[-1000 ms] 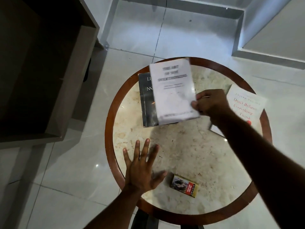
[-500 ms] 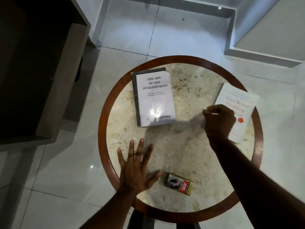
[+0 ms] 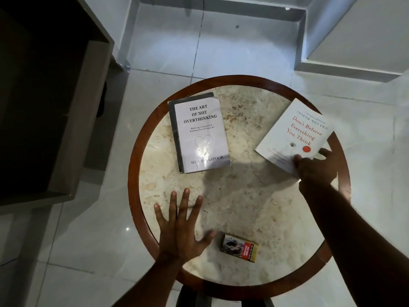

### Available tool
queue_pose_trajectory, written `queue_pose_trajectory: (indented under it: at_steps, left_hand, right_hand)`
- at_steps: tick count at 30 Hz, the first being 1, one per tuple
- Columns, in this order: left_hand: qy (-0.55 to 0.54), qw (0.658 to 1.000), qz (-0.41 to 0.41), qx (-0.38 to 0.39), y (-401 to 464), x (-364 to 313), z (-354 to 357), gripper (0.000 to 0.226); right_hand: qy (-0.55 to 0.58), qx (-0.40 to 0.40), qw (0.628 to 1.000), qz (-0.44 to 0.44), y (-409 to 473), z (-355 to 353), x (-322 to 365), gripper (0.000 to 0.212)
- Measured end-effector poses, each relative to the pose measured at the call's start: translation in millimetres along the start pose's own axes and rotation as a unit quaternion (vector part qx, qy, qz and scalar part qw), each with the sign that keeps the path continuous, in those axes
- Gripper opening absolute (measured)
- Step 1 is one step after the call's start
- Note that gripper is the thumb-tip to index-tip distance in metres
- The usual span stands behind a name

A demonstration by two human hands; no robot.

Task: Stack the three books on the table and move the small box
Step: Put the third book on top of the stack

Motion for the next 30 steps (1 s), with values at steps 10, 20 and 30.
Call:
queue_pose_trajectory:
  at_steps: [10,20,30]
  left_hand:
    - [0.012,0.999,-0.002,-0.036,-0.7,1.5,2.1,0.107]
    - [-0.018,0.998,-0.002,-0.068,0.7,-3.9,-5.5,0.101]
    - [-0.536,0.768,-0.352,-0.017,158.4,-20.8,-126.6,0.026]
  right_hand:
    - [0.125,0.235,0.959,-0.099,-82.8,50.5,67.9,0.051]
    - [-0.079,0.297,0.933,-0.187,-102.8,95.0,61.3,0.045]
    - [-0.041,0.327,0.939,-0.094,-75.2,123.9,78.2,0.045]
Point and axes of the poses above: each hand's wrist, its own y-axis towards the middle knuckle, its own z-axis out of the palm, x = y × z, the point moved 2 cm from there along y, towards the middle knuckle, and after that the axes turned 8 degrees about -z, right-handed, at the moved point
